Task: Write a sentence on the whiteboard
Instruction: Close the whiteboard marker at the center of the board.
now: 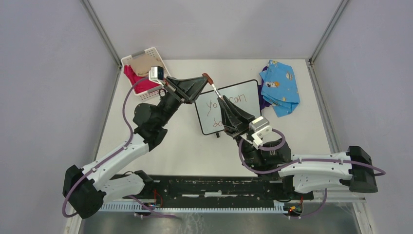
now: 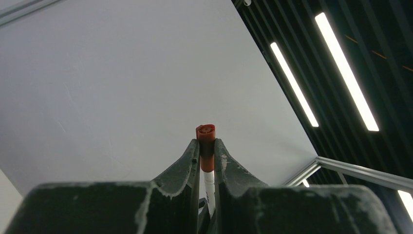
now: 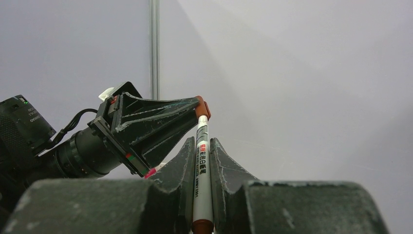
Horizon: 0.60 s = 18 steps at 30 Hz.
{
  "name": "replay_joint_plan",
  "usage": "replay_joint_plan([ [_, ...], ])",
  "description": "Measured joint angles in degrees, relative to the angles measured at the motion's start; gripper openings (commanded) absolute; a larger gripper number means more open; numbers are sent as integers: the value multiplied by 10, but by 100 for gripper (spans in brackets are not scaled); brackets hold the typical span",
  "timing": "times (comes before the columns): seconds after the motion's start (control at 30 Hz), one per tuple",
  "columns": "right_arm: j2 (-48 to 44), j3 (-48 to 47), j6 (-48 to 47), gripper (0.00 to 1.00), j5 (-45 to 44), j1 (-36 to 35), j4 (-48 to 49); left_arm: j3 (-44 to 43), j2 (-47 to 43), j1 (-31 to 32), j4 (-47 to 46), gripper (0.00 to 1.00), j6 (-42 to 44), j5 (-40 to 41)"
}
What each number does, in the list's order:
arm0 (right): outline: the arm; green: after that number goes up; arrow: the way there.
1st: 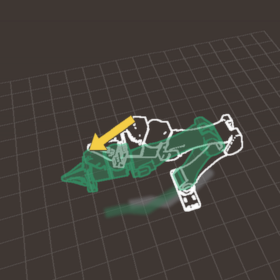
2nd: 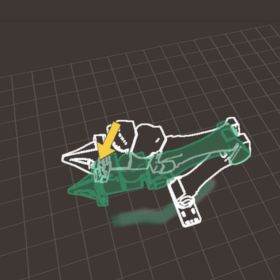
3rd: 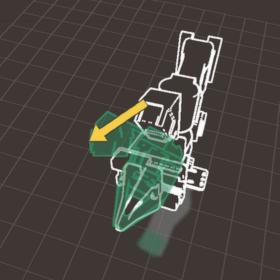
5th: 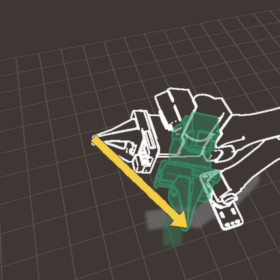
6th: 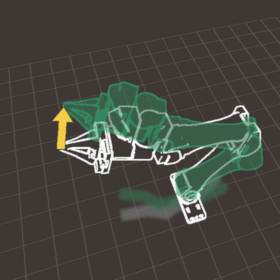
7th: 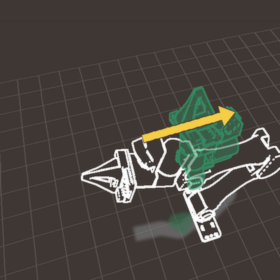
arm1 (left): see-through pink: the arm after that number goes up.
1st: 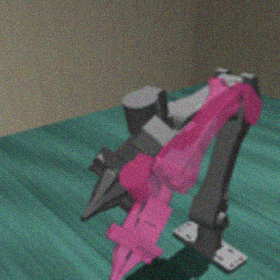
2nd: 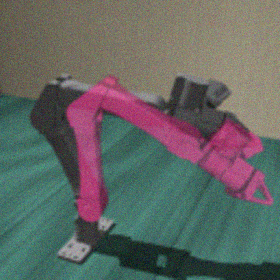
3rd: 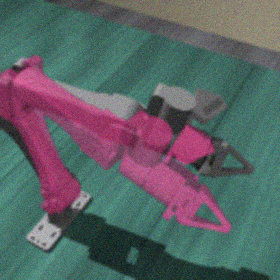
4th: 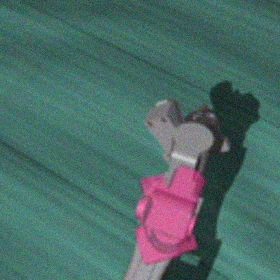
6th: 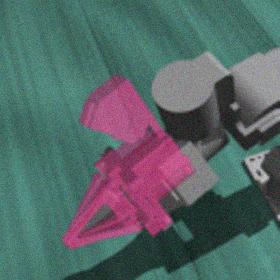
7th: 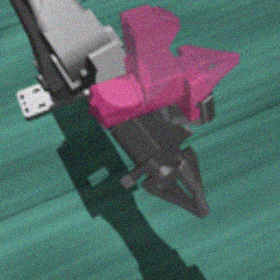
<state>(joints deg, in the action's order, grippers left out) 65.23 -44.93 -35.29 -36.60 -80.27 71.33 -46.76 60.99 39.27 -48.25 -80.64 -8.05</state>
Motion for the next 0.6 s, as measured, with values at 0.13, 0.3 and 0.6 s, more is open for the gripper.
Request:
replay_joint_plan([
  [0.13, -1, 0, -2, 0, -1, 0, 2, -8, 9, 7, 0, 2, 4, 2],
  [0.3, -11, 0, -1, 0, -1, 0, 2, -25, 21, 16, 0, 2, 10, -13],
  [0.6, -18, 0, -1, 0, 3, -1, 4, -37, 27, 24, 2, 2, 24, -21],
])
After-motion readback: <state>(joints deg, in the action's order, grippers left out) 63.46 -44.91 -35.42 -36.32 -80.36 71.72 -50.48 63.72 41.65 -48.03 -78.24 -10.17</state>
